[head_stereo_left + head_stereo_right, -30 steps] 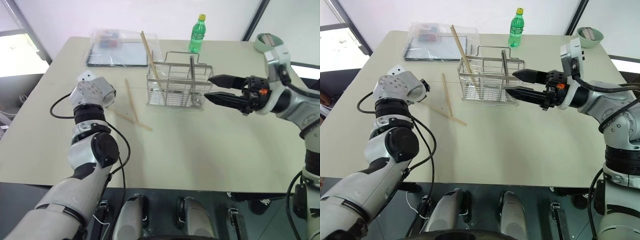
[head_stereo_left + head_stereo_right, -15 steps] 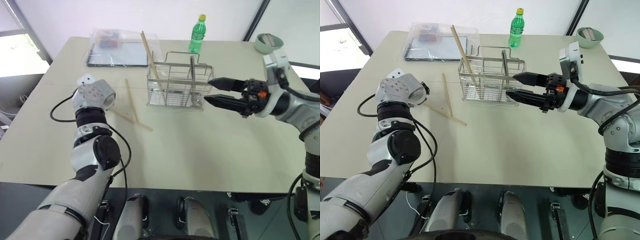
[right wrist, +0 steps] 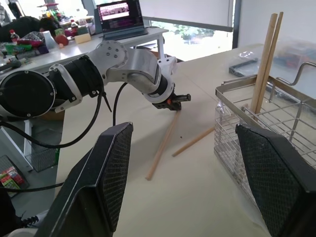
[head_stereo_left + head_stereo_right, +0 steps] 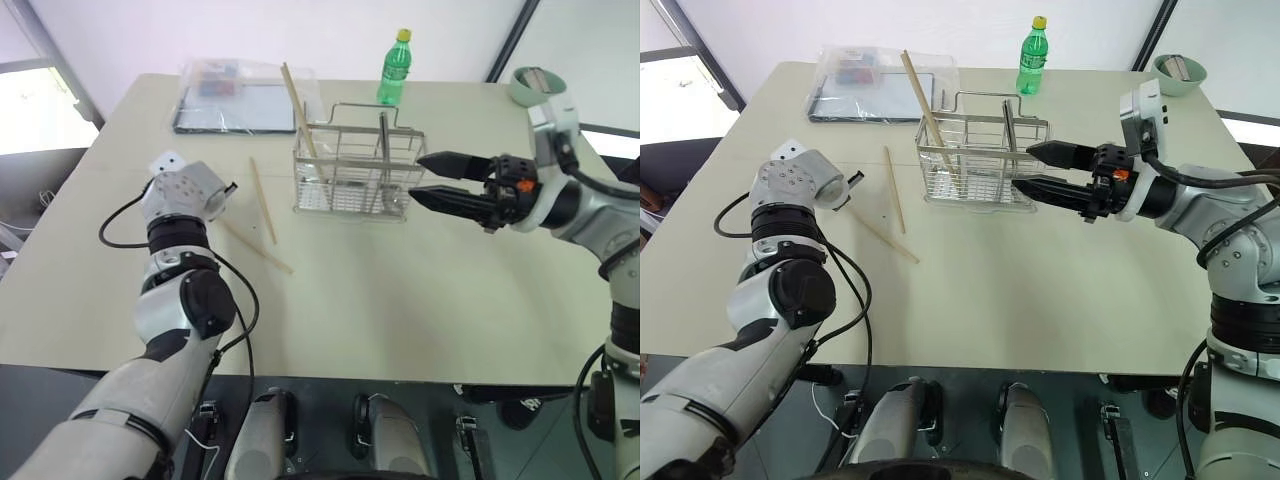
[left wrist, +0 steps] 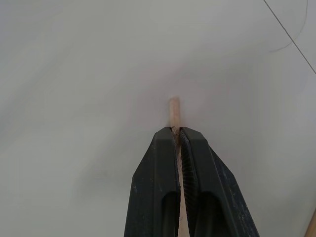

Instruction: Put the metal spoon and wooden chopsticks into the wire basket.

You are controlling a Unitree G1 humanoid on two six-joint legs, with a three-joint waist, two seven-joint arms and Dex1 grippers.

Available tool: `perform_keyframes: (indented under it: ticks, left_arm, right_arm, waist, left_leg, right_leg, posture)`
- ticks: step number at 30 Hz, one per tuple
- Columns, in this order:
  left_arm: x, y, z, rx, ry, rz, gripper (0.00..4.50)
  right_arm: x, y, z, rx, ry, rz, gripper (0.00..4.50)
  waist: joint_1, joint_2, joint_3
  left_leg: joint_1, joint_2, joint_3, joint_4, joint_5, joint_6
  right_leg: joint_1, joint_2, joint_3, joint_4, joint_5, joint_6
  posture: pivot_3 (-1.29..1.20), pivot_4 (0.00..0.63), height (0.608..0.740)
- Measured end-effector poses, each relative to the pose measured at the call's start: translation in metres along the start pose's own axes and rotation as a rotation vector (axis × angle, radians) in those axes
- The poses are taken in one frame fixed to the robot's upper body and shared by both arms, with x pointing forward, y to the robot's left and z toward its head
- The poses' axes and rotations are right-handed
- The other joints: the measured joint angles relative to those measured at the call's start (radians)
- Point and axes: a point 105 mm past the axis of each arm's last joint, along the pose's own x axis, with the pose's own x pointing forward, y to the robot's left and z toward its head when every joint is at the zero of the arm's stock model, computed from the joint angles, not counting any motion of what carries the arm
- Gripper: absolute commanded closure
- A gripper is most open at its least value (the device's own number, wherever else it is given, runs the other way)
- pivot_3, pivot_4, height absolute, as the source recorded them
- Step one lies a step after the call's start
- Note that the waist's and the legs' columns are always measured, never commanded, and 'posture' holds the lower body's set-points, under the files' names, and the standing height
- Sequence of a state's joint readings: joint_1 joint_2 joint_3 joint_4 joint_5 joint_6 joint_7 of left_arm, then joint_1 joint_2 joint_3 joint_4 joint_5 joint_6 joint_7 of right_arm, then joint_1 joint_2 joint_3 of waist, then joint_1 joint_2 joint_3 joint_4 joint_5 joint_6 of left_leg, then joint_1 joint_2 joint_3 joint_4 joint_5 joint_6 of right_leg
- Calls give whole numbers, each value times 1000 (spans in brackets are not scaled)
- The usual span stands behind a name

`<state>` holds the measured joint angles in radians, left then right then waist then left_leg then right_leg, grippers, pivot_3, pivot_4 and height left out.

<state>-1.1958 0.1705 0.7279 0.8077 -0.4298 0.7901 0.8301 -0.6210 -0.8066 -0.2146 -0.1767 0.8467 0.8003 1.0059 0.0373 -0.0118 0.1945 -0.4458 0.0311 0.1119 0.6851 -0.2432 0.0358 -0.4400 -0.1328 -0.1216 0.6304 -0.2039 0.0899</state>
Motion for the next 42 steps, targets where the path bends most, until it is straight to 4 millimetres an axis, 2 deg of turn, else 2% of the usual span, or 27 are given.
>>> perform_keyframes:
  ticks: [3, 6, 9, 11, 12, 13, 15, 17, 18, 19, 21, 24, 29, 34, 37, 42]
  left_arm:
    - [0, 4, 6, -10, -11, 4, 4419]
    - [-1, 15, 27, -25, -56, 5, 4419]
    - [-13, 28, 77, -6, -198, -47, 4419]
    - [-42, 19, 131, -7, -410, -176, 4419]
    - [-70, 4, 161, -5, -560, -308, 4419]
    - [-91, -7, 178, -3, -653, -400, 4419]
    - [-156, -37, 212, 0, -893, -679, 4419]
    - [-199, -52, 224, 9, -1027, -839, 4419]
    - [-217, -62, 224, 16, -1071, -927, 4419]
    - [-225, -69, 221, 21, -1081, -977, 4419]
    - [-240, -97, 203, 40, -1061, -1133, 4419]
    - [-243, -123, 178, 83, -1002, -1248, 4419]
    - [-237, -168, 119, 203, -887, -1383, 4419]
    - [-231, -186, 88, 309, -858, -1403, 4419]
    - [-223, -189, 74, 364, -860, -1395, 4419]
    - [-179, -187, 28, 499, -814, -1342, 4419]
  right_arm:
    - [0, -1, 0, 2, -2, -3, 1088]
    - [-1, -1, 0, 0, 1, -4, 1088]
    - [-4, -3, 1, -11, 20, -16, 1088]
    - [-7, -5, 1, -11, 33, -32, 1088]
    - [-8, -7, 1, -7, 33, -36, 1088]
    - [-8, -7, 1, -7, 33, -37, 1088]
    - [-8, -7, 1, -8, 35, -40, 1088]
    - [-10, -9, 1, -7, 36, -52, 1088]
    - [-12, -10, 2, -7, 35, -65, 1088]
    - [-13, -11, 4, -8, 31, -74, 1088]
    - [-17, -13, 8, -13, 20, -98, 1088]
    - [-19, -13, 7, -7, 16, -112, 1088]
    - [-26, -8, 7, -1, 3, -161, 1088]
    - [-36, -3, 8, 6, -16, -216, 1088]
    - [-37, 0, 7, 11, -18, -224, 1088]
    - [-41, -1, 9, 8, -31, -259, 1088]
  waist:
    - [0, 0, 0]
    - [-4, 0, 0]
    - [-9, -2, 1]
    - [-10, -4, 2]
    - [-5, -4, 2]
    - [1, -5, 2]
    - [6, -5, 2]
    - [4, -5, 1]
    - [3, -5, 1]
    - [3, -5, 1]
    - [4, -5, 1]
    - [0, -5, 2]
    - [-1, -5, 2]
    - [-4, -5, 2]
    - [-2, -5, 2]
    - [0, -5, 2]
  left_leg:
    - [0, 0, 0, 0, 0, 0]
    - [-1, 0, 0, 0, 1, -1]
    - [-3, 0, 0, 0, 2, -3]
    - [-4, 0, 1, 0, 3, -5]
    - [-4, 0, 1, 0, 3, -6]
    - [-5, 0, 1, 0, 3, -6]
    - [-6, -1, 1, 0, 1, -6]
    - [-6, -1, 2, 0, 0, -4]
    - [-6, -1, 2, 0, 1, -2]
    - [-6, -1, 2, 0, 1, -2]
    - [-6, 0, 2, 0, 1, -2]
    - [-6, 0, 2, 1, 1, -1]
    - [-6, 0, 4, 1, 1, -1]
    - [-5, 0, 3, 1, -1, 3]
    - [-4, 0, 2, 1, -1, 4]
    - [-4, 0, 2, 1, -1, 4]
  right_leg:
    - [0, 0, 0, 0, 0, 0]
    - [-1, 0, 0, 0, 0, 0]
    - [-3, 1, 0, 0, 0, 0]
    - [-4, 1, -1, 0, 0, 0]
    - [-3, 1, -1, -1, 0, 0]
    - [-3, 0, -1, -2, 0, 0]
    - [-3, -1, -1, -5, 0, 0]
    - [-2, -1, -1, -7, 0, 0]
    - [-2, -1, -1, -8, 1, 1]
    - [-2, -1, -1, -8, 1, 1]
    - [-1, -1, -2, -7, 1, 1]
    - [-2, 0, -1, -6, 1, 2]
    - [-3, 0, -1, -3, 1, 2]
    - [-4, 0, 0, -2, 1, 1]
    - [-3, 0, 0, -2, 1, 1]
    - [-3, 0, 0, -2, 1, 1]
  posture:
    - [0, 150, 707]
    - [0, 150, 707]
    - [0, 150, 707]
    - [0, 150, 707]
    - [0, 150, 707]
    - [0, 150, 707]
    - [0, 150, 707]
    - [0, 150, 707]
    - [0, 150, 707]
    - [0, 150, 707]
    - [0, 150, 707]
    - [0, 150, 707]
    - [0, 150, 707]
    - [0, 150, 707]
    - [0, 150, 707]
    - [0, 150, 707]
